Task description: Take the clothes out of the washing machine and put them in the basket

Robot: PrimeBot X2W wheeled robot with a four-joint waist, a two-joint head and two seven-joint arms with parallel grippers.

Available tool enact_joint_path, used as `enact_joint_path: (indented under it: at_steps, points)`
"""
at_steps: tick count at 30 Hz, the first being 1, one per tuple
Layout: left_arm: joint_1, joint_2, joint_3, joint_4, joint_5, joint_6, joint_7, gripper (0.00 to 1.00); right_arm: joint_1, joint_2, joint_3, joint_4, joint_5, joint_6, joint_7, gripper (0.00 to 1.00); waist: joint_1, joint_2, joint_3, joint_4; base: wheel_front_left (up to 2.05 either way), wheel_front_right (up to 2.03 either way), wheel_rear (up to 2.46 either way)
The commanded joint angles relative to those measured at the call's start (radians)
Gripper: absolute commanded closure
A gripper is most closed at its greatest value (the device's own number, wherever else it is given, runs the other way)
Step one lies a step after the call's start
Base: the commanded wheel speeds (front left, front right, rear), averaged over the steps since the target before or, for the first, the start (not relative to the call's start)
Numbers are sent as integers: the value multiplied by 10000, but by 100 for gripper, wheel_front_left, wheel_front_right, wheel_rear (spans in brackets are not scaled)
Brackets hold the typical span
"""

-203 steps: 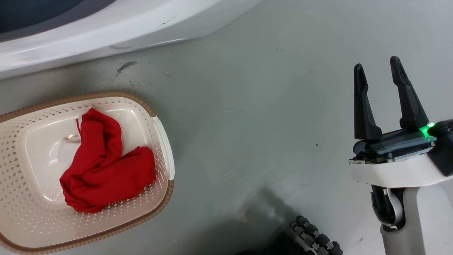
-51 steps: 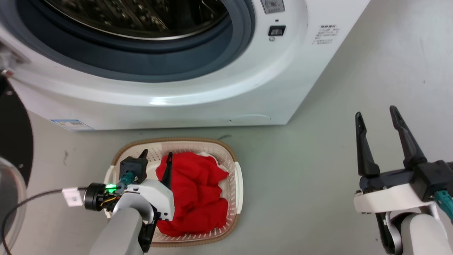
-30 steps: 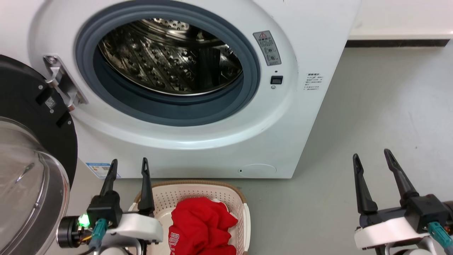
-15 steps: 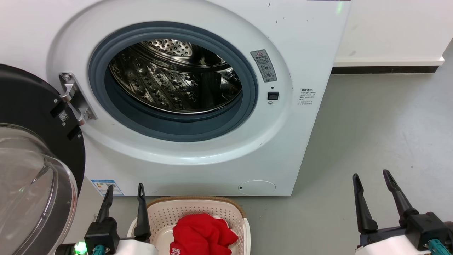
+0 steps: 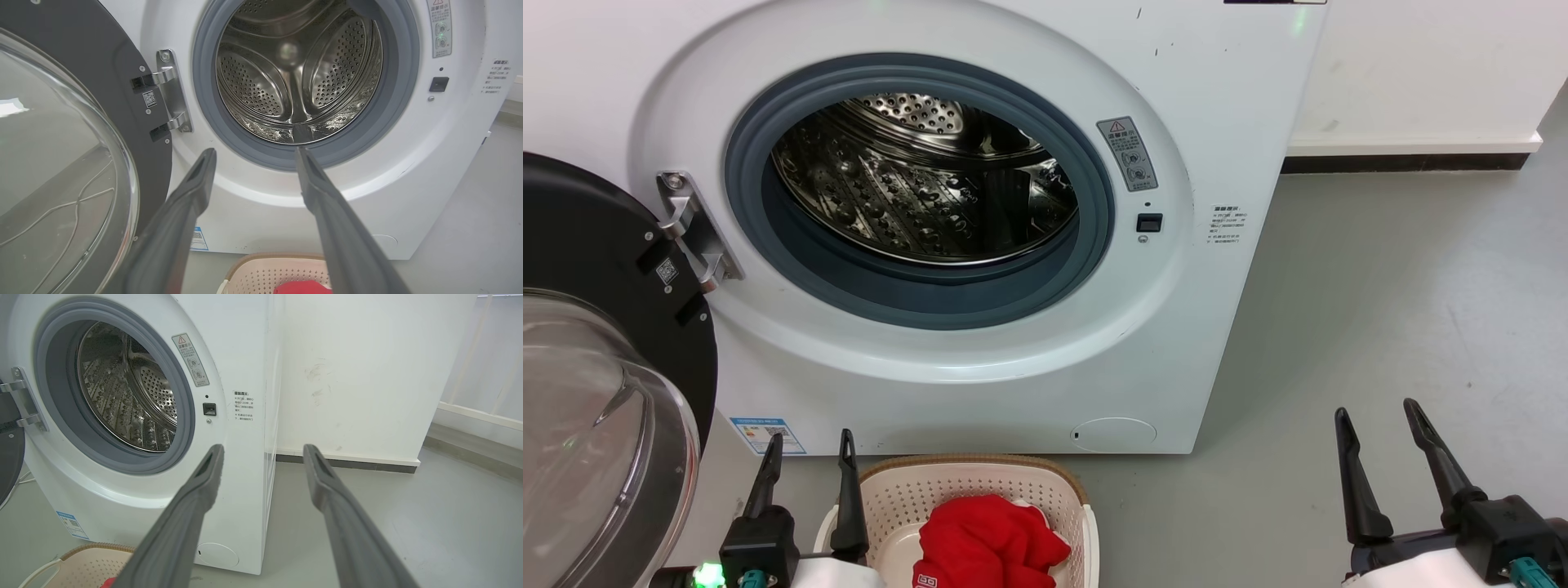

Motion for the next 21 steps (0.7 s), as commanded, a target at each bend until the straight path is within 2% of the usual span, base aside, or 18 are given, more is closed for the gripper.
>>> enact_joint_path:
  at_steps: [1, 2, 7, 21]
  points:
    - [95, -12, 15, 15, 77, -45, -25, 0, 45, 9, 16, 6, 20, -7, -23, 0, 1, -1, 3, 1, 0, 0, 0]
    - [93, -12, 26, 9, 122, -3, -25, 100, 45, 9, 16, 10, 28, -7, -23, 100, 1, -1, 2, 1, 0, 0, 0]
    - [53, -40, 37, 458, -51, -28, 89, 100, 65, 5, 35, 382, 98, 2, 48, 100, 1, -1, 2, 1, 0, 0, 0]
    - [-340, -45, 281, 658, -2974, -397, 794, 100, -354, -173, 79, 732, 3258, 1, 557, 100, 1, -1, 1, 27, 0, 0, 0]
